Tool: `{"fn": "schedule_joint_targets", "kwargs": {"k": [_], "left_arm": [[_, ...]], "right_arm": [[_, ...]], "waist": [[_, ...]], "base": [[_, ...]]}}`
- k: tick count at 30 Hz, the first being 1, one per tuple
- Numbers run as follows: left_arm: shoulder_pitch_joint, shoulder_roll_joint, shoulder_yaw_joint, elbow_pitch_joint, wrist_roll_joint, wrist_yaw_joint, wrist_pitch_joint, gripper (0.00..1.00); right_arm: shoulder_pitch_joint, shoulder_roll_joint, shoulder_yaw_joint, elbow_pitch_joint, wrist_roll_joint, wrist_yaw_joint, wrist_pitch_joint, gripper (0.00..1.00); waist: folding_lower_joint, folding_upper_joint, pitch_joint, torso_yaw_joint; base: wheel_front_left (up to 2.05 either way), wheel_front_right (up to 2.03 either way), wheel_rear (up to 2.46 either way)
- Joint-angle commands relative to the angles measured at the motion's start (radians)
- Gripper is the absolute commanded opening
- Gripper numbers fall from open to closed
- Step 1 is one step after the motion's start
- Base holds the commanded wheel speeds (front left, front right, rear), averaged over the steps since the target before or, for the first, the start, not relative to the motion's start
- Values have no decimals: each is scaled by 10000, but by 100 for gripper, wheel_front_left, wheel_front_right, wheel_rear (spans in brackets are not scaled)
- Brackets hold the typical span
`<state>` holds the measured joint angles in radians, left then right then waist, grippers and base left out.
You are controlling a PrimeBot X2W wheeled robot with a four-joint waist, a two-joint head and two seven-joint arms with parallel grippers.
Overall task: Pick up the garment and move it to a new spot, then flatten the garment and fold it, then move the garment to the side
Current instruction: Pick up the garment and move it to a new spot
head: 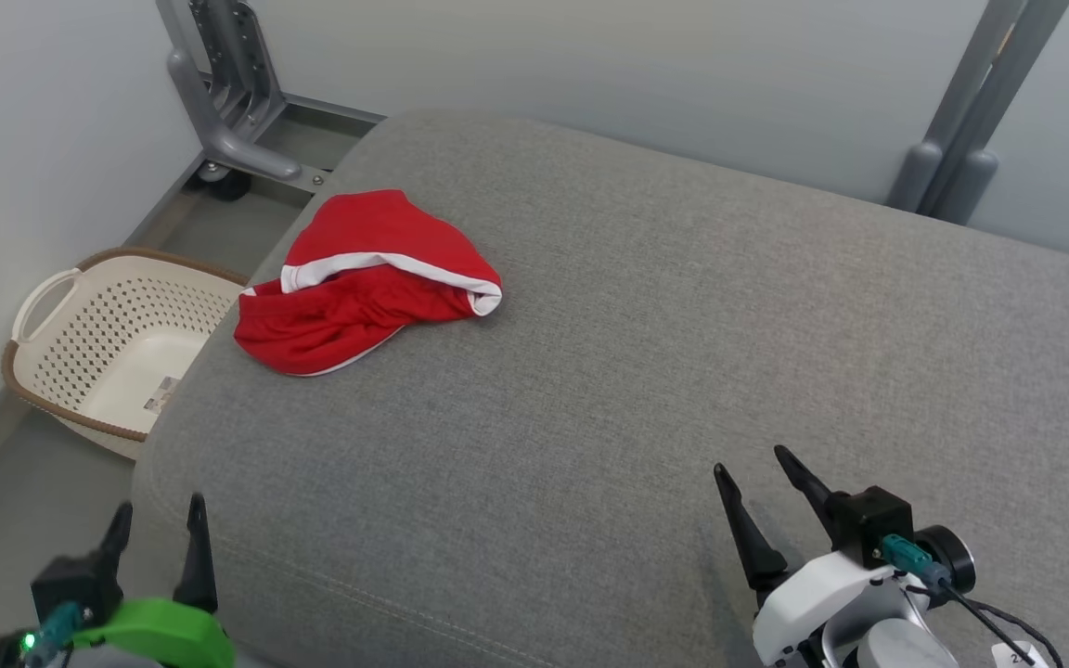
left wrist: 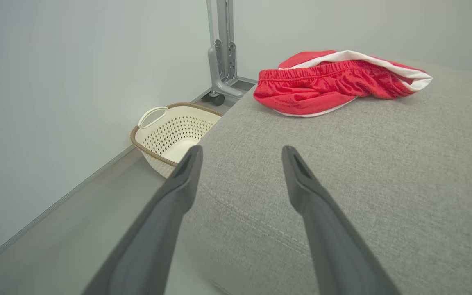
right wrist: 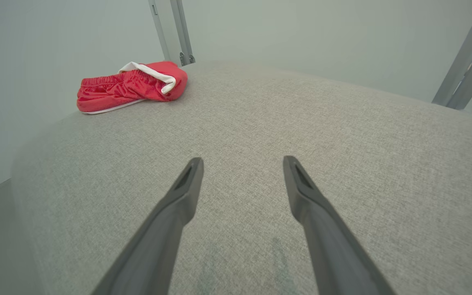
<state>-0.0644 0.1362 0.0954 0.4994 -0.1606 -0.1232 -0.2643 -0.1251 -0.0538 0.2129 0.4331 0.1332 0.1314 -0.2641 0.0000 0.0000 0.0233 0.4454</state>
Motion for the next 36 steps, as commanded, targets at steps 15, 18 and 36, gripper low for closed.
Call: {"fn": "schedule_joint_targets", "kwargs": {"k": [15, 18, 36], "left_arm": [[-4555, 3359, -3634, 1596, -3611, -62, 950, 100], [-4785, 3698, -4046, 1755, -4113, -62, 1183, 100], [-5466, 4034, -5318, 4291, -7058, -67, 1762, 67]], "right_arm": [[-1206, -1063, 2, -707, -271, -17, 2, 100], [-1292, -1154, -72, -837, -302, -17, 2, 100], [-1727, -1382, -355, -1891, -268, -17, 3, 100]], "waist": [[0, 0, 2898, -2385], [0, 0, 3140, -2571], [0, 0, 3832, -4048]], "base": [[0, 0, 0], [0, 0, 0], [0, 0, 0]]}}
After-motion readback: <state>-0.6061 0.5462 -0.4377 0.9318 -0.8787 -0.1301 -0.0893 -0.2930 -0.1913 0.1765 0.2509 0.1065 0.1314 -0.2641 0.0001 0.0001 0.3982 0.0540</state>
